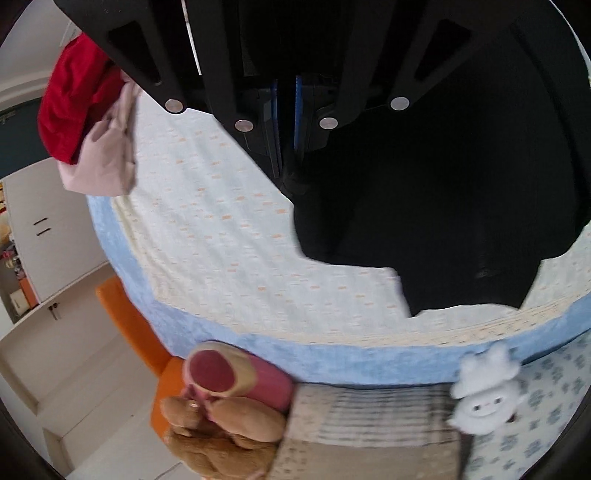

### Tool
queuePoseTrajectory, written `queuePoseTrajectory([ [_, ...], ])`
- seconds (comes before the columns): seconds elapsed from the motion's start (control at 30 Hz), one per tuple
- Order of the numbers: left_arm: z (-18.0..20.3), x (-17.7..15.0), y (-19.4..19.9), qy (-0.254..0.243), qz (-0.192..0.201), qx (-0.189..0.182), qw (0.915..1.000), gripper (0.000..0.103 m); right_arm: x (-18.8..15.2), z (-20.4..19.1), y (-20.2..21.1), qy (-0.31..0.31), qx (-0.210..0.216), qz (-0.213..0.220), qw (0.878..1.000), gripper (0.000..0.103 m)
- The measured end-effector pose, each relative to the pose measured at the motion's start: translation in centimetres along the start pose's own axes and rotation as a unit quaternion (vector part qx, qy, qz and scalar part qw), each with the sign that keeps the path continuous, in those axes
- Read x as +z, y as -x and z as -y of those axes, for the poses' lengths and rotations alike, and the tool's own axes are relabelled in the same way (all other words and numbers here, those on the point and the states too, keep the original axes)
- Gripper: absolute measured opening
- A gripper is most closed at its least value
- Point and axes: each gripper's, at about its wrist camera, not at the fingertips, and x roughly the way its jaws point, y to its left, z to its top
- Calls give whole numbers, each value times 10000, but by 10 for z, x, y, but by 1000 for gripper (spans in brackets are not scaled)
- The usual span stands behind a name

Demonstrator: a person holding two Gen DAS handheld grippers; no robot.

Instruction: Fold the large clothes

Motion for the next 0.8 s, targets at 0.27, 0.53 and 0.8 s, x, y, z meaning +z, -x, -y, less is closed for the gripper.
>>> queuePoseTrajectory([
  [0.27,-70,-28,-55,169,-341,-78,9992,14,-84,3,-119,-428,-255,-1359,9895,3],
  [0.53,-81,-51,-40,-16,-67,-458,9989,75,-86,-4,-125,-221,-277,-1750,9839,64],
  [0.8,-66,-169,87,-612,237,-1540,9859,79,-5,90,-34,-535,-1785,-139,9824,79],
])
